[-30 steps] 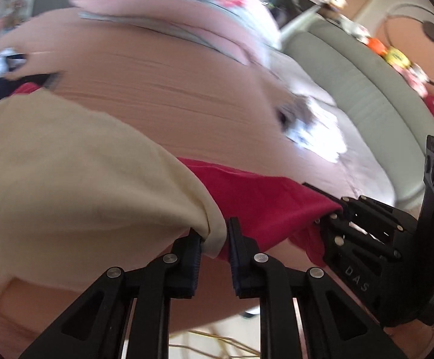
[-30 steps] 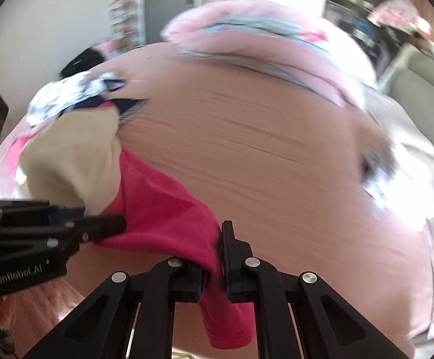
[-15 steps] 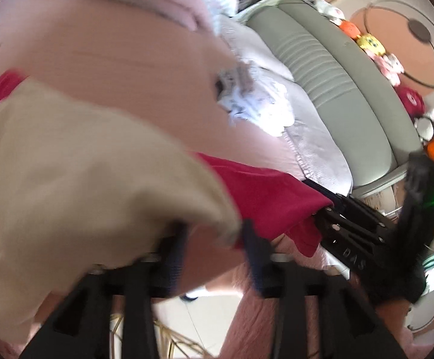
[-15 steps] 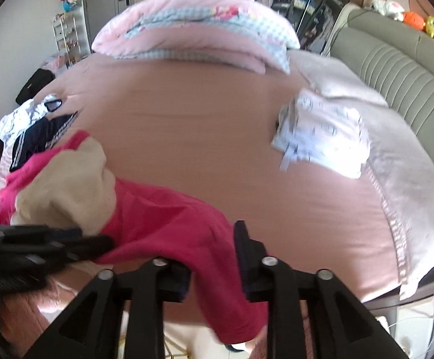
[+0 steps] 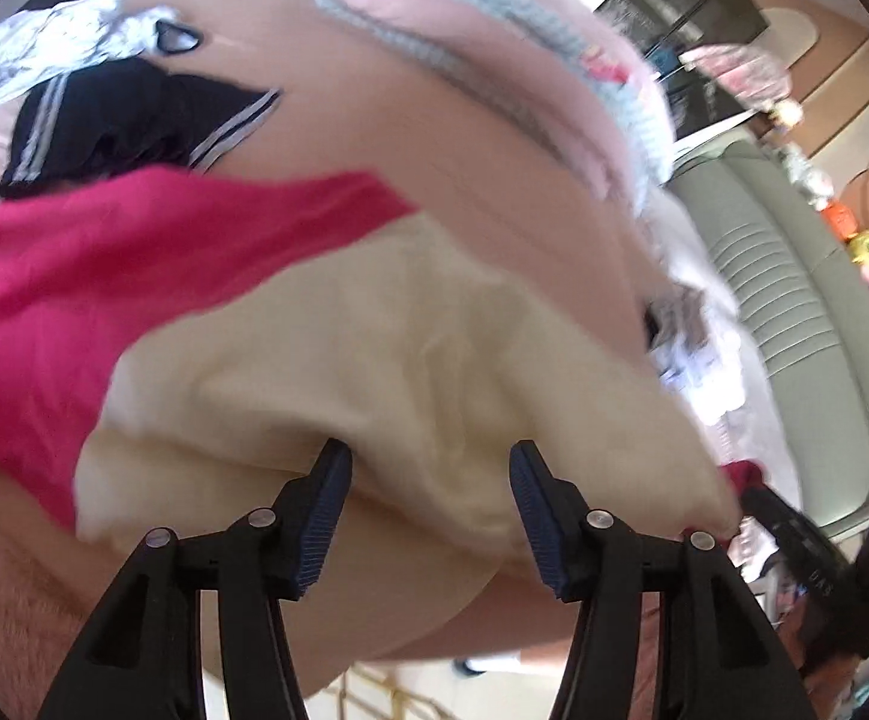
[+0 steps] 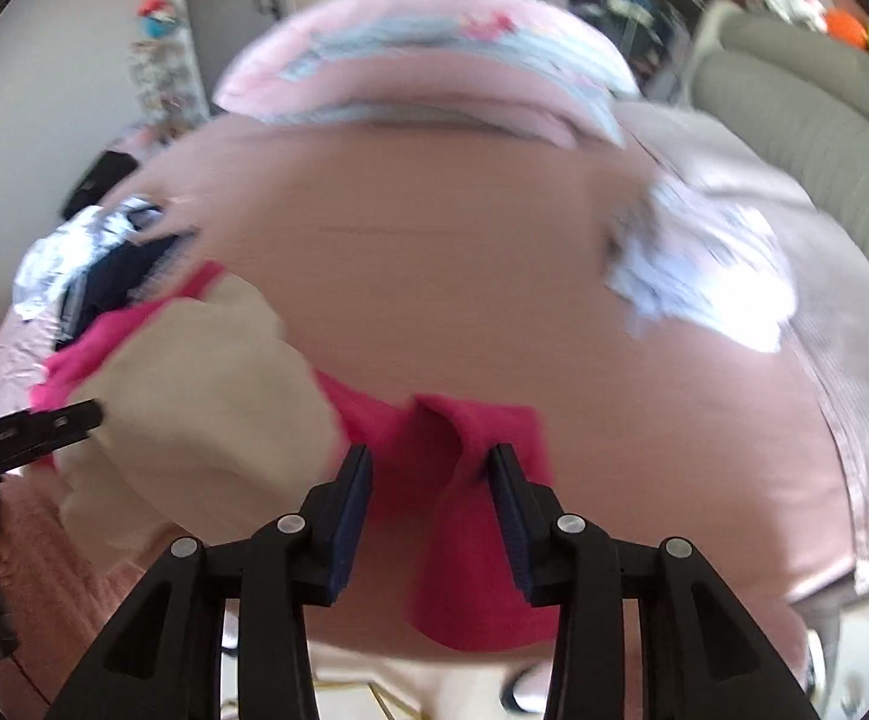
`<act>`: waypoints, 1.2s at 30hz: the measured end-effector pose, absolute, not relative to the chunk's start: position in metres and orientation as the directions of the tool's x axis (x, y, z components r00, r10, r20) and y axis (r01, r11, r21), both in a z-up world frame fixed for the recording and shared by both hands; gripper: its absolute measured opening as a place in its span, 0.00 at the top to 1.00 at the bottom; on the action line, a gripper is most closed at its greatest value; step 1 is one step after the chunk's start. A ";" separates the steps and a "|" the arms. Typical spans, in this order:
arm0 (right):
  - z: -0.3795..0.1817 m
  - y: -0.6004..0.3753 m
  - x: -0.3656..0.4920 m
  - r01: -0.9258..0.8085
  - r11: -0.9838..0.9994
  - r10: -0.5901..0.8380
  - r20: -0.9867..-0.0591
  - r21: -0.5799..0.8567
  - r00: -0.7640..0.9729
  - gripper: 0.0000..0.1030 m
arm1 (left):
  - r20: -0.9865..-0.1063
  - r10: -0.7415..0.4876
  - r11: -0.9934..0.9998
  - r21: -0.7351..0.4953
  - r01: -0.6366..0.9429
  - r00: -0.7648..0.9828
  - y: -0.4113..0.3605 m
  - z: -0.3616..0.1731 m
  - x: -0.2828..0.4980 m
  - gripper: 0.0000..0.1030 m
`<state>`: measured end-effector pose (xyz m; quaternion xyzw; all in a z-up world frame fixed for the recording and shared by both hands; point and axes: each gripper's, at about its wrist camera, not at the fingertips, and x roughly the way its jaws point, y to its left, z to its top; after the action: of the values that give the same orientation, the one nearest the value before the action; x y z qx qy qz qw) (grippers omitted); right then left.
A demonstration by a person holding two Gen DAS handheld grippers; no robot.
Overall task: Fold clothes
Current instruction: 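Lift the garment with both grippers and pull it out of the pile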
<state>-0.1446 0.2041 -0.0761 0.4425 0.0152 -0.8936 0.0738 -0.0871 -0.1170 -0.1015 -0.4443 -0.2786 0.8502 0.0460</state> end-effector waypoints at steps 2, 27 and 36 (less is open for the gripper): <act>-0.072 0.190 -0.150 0.162 -0.985 -0.153 -0.772 0.065 -0.617 0.55 | -0.714 0.309 -0.858 -0.495 0.140 -0.629 -0.113 -0.089 -0.096 0.50; -0.100 0.172 -0.154 0.296 -0.915 -0.383 -0.818 0.273 -0.430 0.51 | -0.868 0.402 -0.882 -0.453 0.132 -0.292 -0.080 -0.166 -0.058 0.50; -0.165 0.142 -0.196 0.307 -0.907 -0.385 -0.864 0.289 -0.324 0.55 | -0.776 0.409 -0.860 -0.504 0.082 -0.481 -0.105 -0.112 -0.078 0.50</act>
<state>-0.1963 0.1416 -0.1648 0.5409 -0.0361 -0.8130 0.2126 -0.0775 -0.1052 -0.1117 -0.4995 -0.2453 0.8249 0.0991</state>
